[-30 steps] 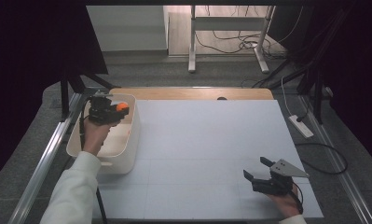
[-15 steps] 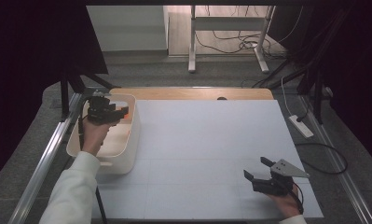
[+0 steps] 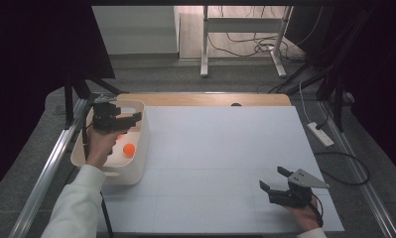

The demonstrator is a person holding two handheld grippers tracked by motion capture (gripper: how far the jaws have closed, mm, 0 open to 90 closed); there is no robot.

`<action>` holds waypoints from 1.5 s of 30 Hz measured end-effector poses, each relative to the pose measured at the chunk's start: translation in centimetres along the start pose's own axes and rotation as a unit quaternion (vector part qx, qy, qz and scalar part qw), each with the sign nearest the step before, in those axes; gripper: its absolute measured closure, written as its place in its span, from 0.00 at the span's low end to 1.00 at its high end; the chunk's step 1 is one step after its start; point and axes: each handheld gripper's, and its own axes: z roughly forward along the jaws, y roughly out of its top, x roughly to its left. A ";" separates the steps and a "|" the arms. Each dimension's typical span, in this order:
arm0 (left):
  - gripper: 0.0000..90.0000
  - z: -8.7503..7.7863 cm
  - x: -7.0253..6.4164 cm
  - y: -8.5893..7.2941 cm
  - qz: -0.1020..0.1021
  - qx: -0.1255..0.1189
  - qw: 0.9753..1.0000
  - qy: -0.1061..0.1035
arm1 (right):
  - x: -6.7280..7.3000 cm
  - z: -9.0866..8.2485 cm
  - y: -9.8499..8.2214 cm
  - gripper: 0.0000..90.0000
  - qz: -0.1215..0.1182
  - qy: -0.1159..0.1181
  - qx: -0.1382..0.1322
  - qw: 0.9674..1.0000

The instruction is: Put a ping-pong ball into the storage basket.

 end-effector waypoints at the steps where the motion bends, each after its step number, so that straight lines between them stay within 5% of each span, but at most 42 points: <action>1: 0.16 -0.1 -0.3 -0.1 0.005 -0.003 1.000 -0.007 | 0.0 0.0 0.0 0.16 0.000 0.001 0.000 1.000; 12: 0.16 -1.4 -2.6 -0.3 0.027 -0.030 0.997 -0.061 | -0.1 0.3 0.1 0.16 0.004 0.011 -0.006 1.000; 25: 0.17 -1.8 -5.0 -0.7 0.051 -0.051 0.991 -0.113 | 0.0 0.1 0.0 0.16 -0.001 0.006 -0.001 1.000; 40: 0.17 -1.9 -7.7 -1.9 0.079 -0.056 0.983 -0.156 | 0.2 0.3 -0.1 0.16 -0.005 0.008 0.002 1.000; 45: 0.17 -1.4 -8.9 -2.7 0.090 -0.054 0.979 -0.178 | 0.2 0.1 -0.1 0.16 -0.005 0.004 0.003 1.000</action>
